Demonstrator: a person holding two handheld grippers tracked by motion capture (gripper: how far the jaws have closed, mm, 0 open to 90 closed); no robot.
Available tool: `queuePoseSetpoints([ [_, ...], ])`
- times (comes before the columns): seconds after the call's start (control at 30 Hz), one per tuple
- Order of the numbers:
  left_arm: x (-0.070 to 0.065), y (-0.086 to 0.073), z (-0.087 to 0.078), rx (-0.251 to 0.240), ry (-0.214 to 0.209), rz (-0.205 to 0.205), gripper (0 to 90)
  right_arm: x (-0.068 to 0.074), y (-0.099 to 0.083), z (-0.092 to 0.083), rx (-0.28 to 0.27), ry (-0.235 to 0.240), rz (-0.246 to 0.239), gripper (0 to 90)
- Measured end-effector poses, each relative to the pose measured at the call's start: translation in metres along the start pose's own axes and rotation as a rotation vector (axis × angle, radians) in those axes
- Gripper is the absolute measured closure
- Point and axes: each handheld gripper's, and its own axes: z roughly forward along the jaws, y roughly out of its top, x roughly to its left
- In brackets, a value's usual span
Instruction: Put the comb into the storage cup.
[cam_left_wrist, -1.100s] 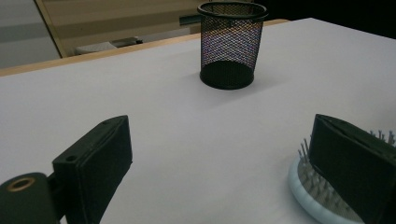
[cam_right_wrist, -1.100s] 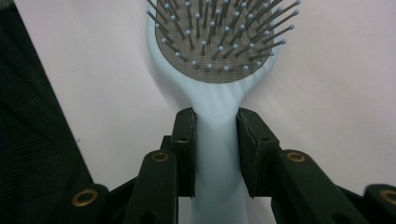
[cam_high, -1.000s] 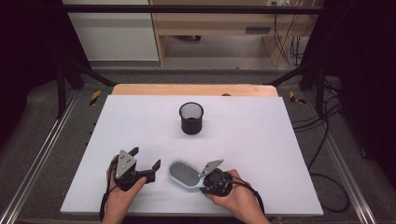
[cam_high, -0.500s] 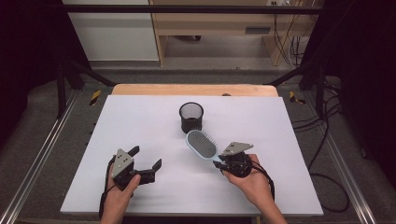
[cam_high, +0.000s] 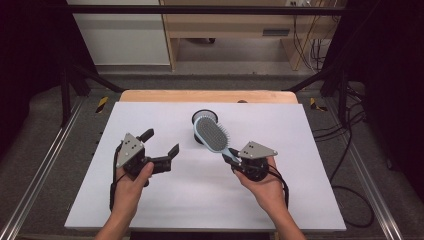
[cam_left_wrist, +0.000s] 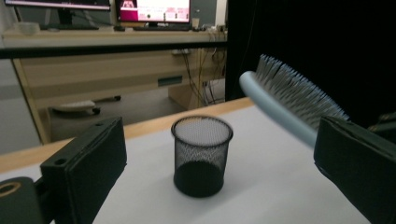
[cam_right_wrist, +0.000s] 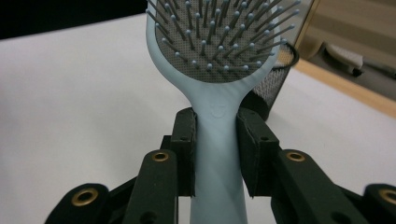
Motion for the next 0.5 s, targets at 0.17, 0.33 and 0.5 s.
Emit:
queuePoseSetpoints([
  [0.17,-0.003,0.022,0.014,0.016,-0.044,-0.025,1.1,0.005,0.005,0.012,-0.084,-0.04,0.025,69.6],
  [0.33,-0.008,0.025,0.023,0.036,-0.07,-0.054,1.0,0.008,0.0,0.013,-0.12,-0.067,0.043,69.6],
  [0.5,-0.019,0.022,0.035,0.056,-0.115,-0.086,1.1,0.01,-0.004,0.013,-0.137,-0.076,0.041,69.6],
])
